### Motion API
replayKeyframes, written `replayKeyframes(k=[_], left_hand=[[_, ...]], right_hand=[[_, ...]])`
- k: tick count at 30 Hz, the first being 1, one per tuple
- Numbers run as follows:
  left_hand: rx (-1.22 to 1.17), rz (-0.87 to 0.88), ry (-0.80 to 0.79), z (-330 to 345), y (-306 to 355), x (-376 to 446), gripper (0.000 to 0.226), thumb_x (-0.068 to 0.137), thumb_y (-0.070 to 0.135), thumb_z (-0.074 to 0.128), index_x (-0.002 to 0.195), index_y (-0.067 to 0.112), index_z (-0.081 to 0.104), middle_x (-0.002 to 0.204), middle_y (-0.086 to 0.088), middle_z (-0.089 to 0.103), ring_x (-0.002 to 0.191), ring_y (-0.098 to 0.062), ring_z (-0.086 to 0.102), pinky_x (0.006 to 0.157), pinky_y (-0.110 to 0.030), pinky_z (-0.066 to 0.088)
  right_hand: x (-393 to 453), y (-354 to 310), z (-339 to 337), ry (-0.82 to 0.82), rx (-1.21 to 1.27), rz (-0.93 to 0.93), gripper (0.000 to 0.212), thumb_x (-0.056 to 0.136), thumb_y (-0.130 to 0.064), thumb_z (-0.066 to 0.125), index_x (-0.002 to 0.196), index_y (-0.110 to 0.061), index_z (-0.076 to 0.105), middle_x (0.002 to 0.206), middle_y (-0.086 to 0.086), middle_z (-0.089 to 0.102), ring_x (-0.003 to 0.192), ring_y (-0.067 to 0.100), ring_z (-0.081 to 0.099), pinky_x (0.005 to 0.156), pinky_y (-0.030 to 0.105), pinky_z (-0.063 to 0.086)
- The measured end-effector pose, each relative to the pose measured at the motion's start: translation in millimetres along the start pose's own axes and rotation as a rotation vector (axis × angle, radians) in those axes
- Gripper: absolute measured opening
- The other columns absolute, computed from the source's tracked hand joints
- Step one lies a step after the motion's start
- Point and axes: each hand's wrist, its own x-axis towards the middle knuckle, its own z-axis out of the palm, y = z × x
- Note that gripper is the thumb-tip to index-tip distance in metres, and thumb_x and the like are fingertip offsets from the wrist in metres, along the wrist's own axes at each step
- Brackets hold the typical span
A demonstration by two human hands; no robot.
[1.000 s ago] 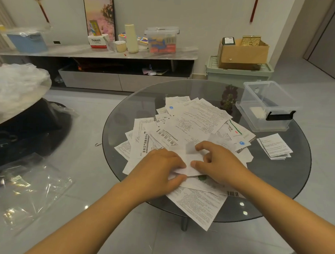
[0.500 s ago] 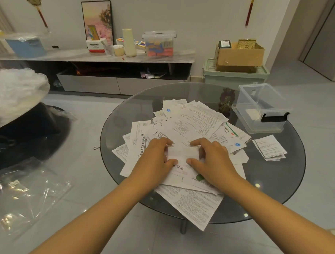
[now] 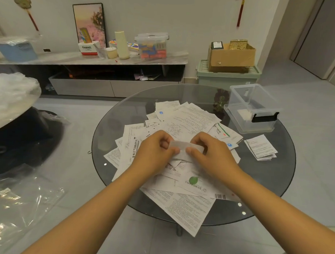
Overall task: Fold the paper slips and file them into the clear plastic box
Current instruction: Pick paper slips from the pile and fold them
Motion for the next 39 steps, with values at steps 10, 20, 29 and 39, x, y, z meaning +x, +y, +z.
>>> replayKeyframes(k=[10,20,29,39], left_hand=[[-0.221,0.041,-0.028,42.5,40.0,14.1,0.017,0.085,0.016,0.068,0.099,0.023,0.063,0.058,0.009,0.06,0.052,0.003,0.058,0.061,-0.02,0.045],[-0.046,0.041,-0.091,68.7,50.4,12.3,0.026,0.096,0.03,0.047,0.122,0.028,0.049,0.113,0.006,0.059,0.1,-0.012,0.061,0.087,-0.031,0.051],[0.045,0.106,-0.081,63.0,40.7,7.3,0.02,0.095,0.021,0.049,0.11,0.029,0.057,0.107,0.009,0.062,0.087,-0.006,0.063,0.074,-0.02,0.049],[0.319,0.216,-0.12,51.7,35.8,-3.0,0.017,0.092,0.021,0.051,0.101,0.025,0.064,0.101,0.01,0.056,0.086,-0.006,0.055,0.08,-0.025,0.047]], right_hand=[[-13.4,17.4,-52.7,0.108,0.245,0.16,0.028,0.088,-0.019,0.062,0.105,-0.041,0.056,0.09,0.002,0.065,0.06,0.008,0.062,0.046,0.015,0.046],[-18.9,74.0,-87.1,0.354,-0.101,0.406,0.032,0.092,-0.016,0.051,0.121,-0.022,0.061,0.122,0.004,0.061,0.101,0.024,0.058,0.085,0.034,0.048],[-23.5,91.2,-82.5,0.101,-0.697,0.472,0.041,0.094,-0.045,0.044,0.131,-0.03,0.052,0.124,0.004,0.053,0.119,0.026,0.039,0.092,0.033,0.032],[-27.7,84.4,-77.5,0.344,-0.65,0.253,0.032,0.092,-0.03,0.051,0.122,-0.023,0.062,0.131,0.001,0.051,0.12,0.025,0.034,0.09,0.033,0.018]])
